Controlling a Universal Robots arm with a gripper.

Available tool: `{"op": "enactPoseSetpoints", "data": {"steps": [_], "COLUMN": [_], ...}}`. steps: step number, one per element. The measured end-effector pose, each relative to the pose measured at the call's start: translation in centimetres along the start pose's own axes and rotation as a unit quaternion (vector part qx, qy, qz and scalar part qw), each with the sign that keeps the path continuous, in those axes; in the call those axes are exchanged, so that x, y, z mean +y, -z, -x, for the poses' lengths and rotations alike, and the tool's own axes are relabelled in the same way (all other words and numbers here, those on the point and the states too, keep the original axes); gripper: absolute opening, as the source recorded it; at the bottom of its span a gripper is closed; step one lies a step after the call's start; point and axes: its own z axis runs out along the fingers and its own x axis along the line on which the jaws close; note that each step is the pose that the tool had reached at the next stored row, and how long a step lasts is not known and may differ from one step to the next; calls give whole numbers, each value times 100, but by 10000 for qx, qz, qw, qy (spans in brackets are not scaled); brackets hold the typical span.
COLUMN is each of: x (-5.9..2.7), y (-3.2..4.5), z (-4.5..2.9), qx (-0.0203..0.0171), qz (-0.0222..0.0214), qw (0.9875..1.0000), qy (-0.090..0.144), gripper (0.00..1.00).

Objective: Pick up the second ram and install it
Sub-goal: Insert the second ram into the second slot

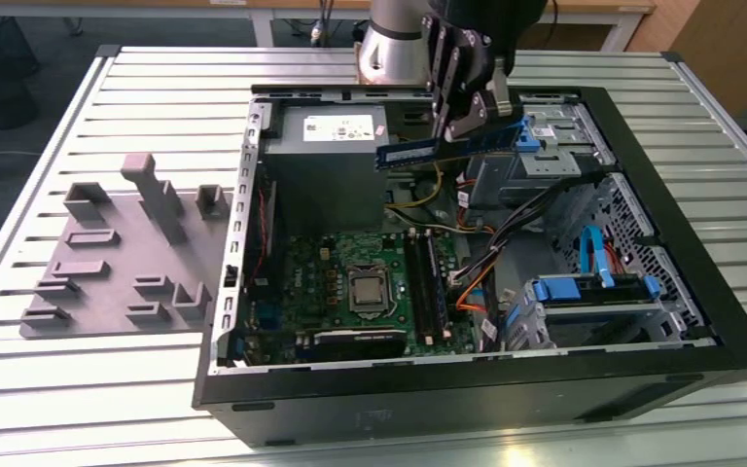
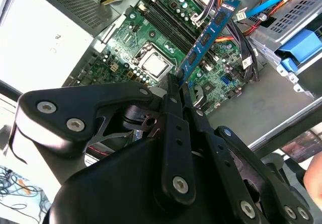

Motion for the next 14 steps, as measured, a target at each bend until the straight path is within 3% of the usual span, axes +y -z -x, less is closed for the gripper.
{"op": "enactPoseSetpoints", "data": {"steps": [9, 14], "x": [2, 2], "y": [-2, -4], "z": [-5, -5], "qx": [9, 6], "qz": [5, 3], "qw": [9993, 9998], "qy": [368, 220], "gripper": [14, 14]}}
